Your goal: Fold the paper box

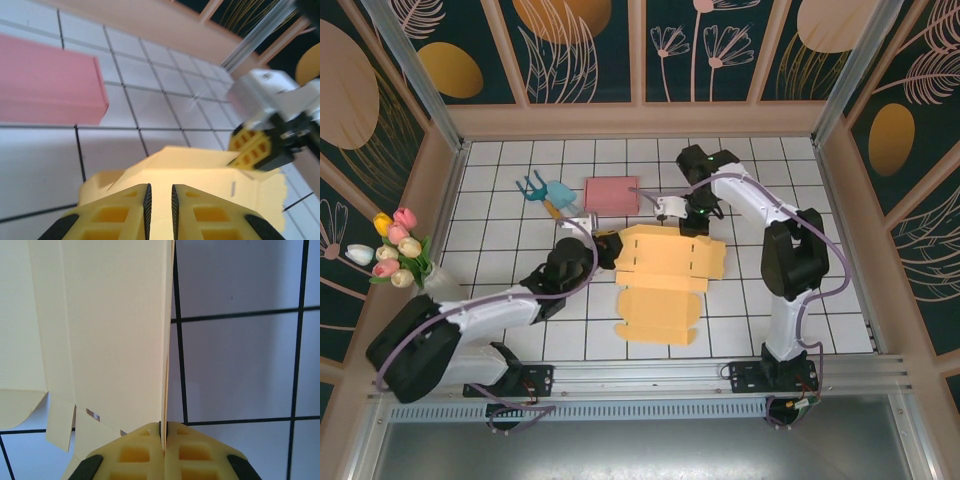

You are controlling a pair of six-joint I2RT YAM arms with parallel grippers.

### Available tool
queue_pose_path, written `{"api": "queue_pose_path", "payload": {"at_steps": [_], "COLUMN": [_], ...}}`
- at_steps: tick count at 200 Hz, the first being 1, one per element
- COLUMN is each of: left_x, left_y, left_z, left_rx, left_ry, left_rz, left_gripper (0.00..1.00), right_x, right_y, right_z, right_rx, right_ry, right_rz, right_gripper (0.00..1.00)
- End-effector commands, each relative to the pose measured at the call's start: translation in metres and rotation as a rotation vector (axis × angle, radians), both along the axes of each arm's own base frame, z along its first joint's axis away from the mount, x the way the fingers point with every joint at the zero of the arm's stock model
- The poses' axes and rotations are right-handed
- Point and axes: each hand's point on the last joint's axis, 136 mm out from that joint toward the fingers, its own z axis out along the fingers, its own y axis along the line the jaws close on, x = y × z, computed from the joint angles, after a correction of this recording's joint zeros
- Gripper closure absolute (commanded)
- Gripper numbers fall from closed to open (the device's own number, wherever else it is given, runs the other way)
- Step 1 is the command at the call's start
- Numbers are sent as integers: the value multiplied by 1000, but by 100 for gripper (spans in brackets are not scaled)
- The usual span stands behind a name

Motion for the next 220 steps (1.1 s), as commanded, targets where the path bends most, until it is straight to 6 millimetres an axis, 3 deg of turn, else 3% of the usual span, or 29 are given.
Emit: {"api": "queue_pose_path", "payload": {"at_steps": [1,33,67,109,157,170,178,220], "left_x": [13,20,26,37,47,48,46,32], "left_y": [-10,-33,-44,-36,-30,-37,-42,-81], "left_z": [2,-10,-28,-57,-69,-63,-74,-66], "left_rx": [-36,-49,-60,36,109,96,105,12], "left_ry": [40,96,139,166,167,154,170,175], "left_rz": [31,-24,-32,34,81,52,22,-182], "left_gripper": [78,78,78,78,77,77,77,78], "right_x": [-8,-5,-7,-12,-14,-14,-14,-7], "right_y": [-4,-9,-10,-13,-11,-11,-10,-8], "right_z": [-11,-24,-45,-52,-51,-50,-49,-42], "right_rx": [33,43,38,78,107,114,120,149], "right_ry": [65,72,87,89,71,64,55,-3], "right_rz": [-21,-30,-35,-28,-18,-18,-18,-32], "right_gripper": [100,100,100,100,100,100,100,100]}}
